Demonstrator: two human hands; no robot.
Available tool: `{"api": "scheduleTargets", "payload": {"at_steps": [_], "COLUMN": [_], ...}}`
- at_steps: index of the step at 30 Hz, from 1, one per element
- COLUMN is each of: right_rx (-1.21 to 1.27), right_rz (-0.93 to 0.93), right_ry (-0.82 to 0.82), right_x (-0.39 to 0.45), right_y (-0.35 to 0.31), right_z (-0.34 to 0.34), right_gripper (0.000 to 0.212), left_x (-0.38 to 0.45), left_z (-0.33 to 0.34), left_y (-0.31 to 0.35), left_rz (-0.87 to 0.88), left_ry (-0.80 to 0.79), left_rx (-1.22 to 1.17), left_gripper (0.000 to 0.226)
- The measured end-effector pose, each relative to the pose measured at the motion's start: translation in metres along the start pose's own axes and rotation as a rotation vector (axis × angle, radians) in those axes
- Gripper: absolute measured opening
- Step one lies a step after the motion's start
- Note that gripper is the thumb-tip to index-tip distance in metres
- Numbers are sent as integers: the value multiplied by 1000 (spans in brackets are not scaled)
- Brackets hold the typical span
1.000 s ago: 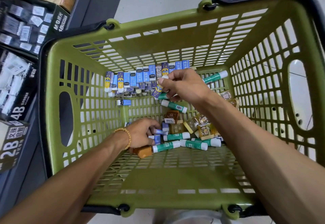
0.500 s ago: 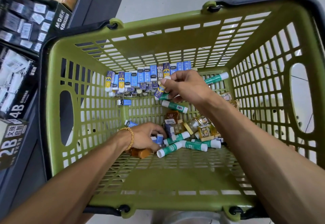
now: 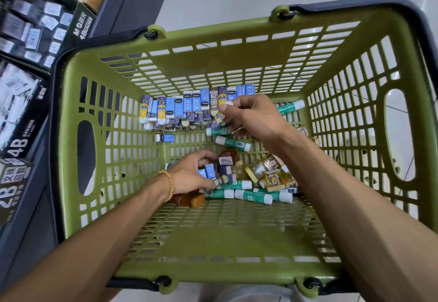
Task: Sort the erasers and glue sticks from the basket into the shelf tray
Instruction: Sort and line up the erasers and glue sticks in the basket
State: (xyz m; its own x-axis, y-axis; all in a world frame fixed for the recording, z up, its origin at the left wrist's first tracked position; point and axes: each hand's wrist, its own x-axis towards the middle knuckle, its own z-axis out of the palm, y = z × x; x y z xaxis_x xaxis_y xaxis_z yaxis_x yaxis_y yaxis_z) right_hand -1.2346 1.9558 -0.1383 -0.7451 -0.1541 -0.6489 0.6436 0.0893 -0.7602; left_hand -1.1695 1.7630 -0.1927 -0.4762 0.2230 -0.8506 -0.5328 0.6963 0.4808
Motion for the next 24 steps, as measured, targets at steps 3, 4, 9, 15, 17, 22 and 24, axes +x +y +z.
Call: {"api": "scheduleTargets", "payload": {"at_steps": [3,4,9,15,17,22,24], "right_rx": [-2,-6,-8,20,23,36,44], "right_rz": [3,4,1,2,7,9,11], "right_ry": [0,0,6,19,20,26,29], "right_x": [1,1,2,3,3,4,4], "right_y": [0,1,1,2,3,3,3], "right_z": [0,0,-1,-4,-4,-4,-4], "right_gripper": [40,39,34,32,26,22,22], "left_x": [4,4,2,7,6,5,5], "left_z": [14,18,26,27,27,26,24], "left_y": [4,6,13,13,12,15,16], "left_rz": [43,50,119,150,171,201,183], "left_ry": [54,77,184,237,246,222,178], "left_rx": [99,181,378,371,346,207,159], "left_gripper": [75,78,72,43,41,28,24]}}
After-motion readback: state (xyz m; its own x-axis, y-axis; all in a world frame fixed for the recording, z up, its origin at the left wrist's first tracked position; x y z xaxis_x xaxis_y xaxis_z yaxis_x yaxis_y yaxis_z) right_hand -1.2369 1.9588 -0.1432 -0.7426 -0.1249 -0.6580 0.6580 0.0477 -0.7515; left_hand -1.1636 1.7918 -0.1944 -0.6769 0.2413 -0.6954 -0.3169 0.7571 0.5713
